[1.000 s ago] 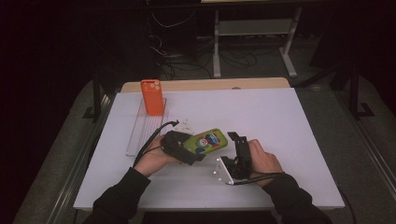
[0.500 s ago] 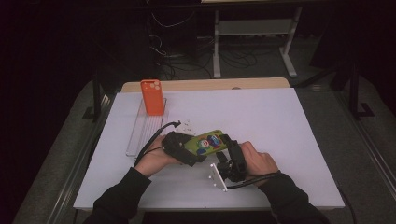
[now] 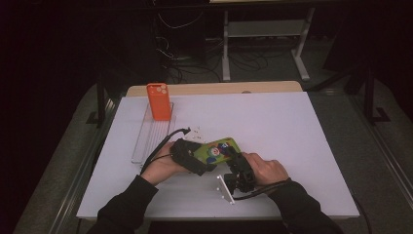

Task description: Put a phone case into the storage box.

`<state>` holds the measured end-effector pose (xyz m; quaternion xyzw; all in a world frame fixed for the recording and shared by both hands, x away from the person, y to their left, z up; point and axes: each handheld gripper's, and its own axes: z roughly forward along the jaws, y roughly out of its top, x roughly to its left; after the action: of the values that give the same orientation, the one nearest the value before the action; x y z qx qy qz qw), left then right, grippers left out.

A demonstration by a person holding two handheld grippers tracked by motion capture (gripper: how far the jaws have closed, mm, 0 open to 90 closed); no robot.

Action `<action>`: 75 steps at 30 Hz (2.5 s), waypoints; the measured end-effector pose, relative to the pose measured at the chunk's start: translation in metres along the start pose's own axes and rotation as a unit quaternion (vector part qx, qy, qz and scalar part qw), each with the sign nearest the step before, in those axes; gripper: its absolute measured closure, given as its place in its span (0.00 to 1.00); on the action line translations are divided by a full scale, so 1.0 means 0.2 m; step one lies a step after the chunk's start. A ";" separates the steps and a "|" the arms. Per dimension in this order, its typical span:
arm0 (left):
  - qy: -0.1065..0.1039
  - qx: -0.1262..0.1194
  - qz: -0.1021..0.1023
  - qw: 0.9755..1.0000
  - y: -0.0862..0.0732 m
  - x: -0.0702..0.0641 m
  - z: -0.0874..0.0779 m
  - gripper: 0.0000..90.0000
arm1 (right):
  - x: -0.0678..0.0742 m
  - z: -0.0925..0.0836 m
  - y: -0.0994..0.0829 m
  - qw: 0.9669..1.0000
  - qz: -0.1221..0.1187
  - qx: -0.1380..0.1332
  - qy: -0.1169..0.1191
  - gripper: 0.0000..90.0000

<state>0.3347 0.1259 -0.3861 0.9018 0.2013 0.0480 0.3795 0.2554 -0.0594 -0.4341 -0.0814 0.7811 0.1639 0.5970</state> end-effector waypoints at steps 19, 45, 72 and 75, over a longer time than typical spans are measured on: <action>-0.013 -0.021 -0.014 1.000 0.00 0.01 -0.01 0.15 | 0.01 -0.01 0.02 1.000 -0.013 0.001 -0.012 0.84; 0.016 -0.085 -0.035 0.996 -0.01 0.07 -0.09 0.00 | -0.16 0.02 -0.13 0.946 0.305 0.015 0.105 0.84; 0.048 -0.152 -0.093 0.983 0.07 0.10 -0.10 0.00 | -0.24 0.09 -0.23 0.772 0.593 -0.017 0.229 0.84; 0.045 -0.160 -0.101 0.981 0.08 0.11 -0.09 0.00 | -0.23 0.10 -0.21 0.765 0.599 -0.023 0.236 0.84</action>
<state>0.3561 0.1372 -0.3634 0.8012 0.2982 0.0819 0.5123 0.2992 -0.0949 -0.4011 0.3532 0.7831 0.4821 0.1723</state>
